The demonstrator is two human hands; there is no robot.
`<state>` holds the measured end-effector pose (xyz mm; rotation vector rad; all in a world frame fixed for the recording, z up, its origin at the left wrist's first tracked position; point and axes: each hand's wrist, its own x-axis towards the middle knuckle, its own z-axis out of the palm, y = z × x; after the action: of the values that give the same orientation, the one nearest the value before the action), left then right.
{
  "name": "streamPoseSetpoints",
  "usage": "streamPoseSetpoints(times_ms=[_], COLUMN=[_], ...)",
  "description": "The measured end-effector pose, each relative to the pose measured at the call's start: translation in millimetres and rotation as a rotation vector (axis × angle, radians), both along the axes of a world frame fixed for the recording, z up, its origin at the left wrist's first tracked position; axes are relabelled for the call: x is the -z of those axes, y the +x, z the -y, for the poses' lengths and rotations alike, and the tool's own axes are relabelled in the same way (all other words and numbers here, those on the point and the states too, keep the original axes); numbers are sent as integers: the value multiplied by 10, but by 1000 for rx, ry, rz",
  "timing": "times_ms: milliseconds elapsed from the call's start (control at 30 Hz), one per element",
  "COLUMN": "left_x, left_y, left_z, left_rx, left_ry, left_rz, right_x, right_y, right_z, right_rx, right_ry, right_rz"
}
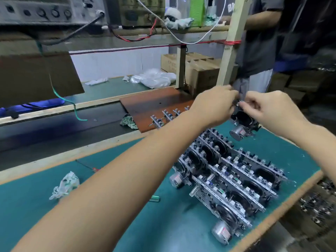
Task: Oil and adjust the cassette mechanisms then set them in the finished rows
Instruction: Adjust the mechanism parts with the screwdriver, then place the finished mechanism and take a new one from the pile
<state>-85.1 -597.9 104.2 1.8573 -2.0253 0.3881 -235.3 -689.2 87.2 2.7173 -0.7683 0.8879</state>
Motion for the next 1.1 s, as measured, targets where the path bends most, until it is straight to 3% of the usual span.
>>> streamPoseSetpoints(times_ms=[200,400,533,633,733,833,967,1100], left_x=[591,946,954,936,895,782,604,614], left_y=[-91,-20,-16,-13,9,53,203,465], left_z=[314,273,297,290,188,-19,-641,-1741], left_rx=[-6,-112,-129,-126,-139,-135,-148,-187], left_ry=[358,408,457,438,400,332,75,-5], left_rz=[-19,-130,-108,-103,-149,-135,-182,-268], right_x=[577,860,773,673,593,410,217,202], right_y=[47,280,273,286,329,397,574,701], right_z=[305,322,413,423,312,-5,-755,-1692], right_rx=[138,145,160,218,330,351,147,-113], right_ry=[152,403,427,323,44,-133,26,201], right_rz=[-82,-62,-195,-378,-534,-495,-316,-250])
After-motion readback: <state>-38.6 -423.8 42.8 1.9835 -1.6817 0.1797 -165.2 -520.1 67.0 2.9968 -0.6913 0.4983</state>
